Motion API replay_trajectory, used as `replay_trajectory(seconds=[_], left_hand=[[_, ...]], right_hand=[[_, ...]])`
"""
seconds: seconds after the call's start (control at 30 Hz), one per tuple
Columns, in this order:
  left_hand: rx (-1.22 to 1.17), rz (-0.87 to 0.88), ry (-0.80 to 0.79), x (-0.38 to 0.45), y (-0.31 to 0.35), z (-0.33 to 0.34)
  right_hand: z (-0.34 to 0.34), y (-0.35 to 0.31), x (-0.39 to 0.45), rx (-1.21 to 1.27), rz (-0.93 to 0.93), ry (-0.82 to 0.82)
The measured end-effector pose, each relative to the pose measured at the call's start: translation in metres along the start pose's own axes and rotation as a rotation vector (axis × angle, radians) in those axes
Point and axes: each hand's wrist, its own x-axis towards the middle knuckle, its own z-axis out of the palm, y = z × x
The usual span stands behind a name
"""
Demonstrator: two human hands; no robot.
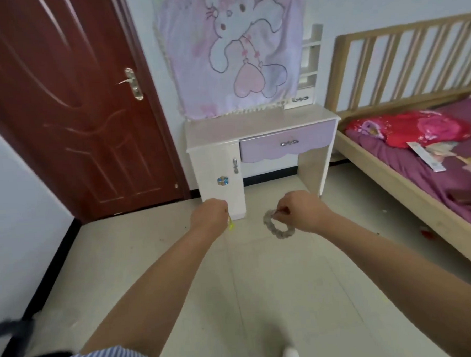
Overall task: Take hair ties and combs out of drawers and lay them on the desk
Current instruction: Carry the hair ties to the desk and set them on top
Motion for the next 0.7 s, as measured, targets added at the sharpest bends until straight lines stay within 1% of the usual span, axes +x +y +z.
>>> replay_trajectory(seconds=[0.17,0.3,0.4,0.47,0.57,0.7], left_hand=[[-0.012,0.03,0.048,0.164,-0.008,-0.002],[0.015,0.006,0.003,0.284,-0.025,-0.013],[0.008,-0.009,0.002,0.357,-0.048,-0.018],[0.019,-0.024,-0.004,0.405,-0.069,-0.016],[0.0,-0.052,-0.028,0.485,-0.106,-0.004],[-0.007,-0.065,-0.064,0.601,-0.157,0.024]], right_hand=[[-0.011,0.044,0.165,0.058,-0.028,0.071],[-0.027,0.075,0.292,0.054,0.015,0.012],[-0.036,0.086,0.379,0.092,0.034,-0.048],[-0.031,0.09,0.438,0.093,0.036,-0.084],[-0.014,0.096,0.528,0.078,0.04,-0.098],[0.019,0.101,0.651,0.034,-0.012,-0.149]])
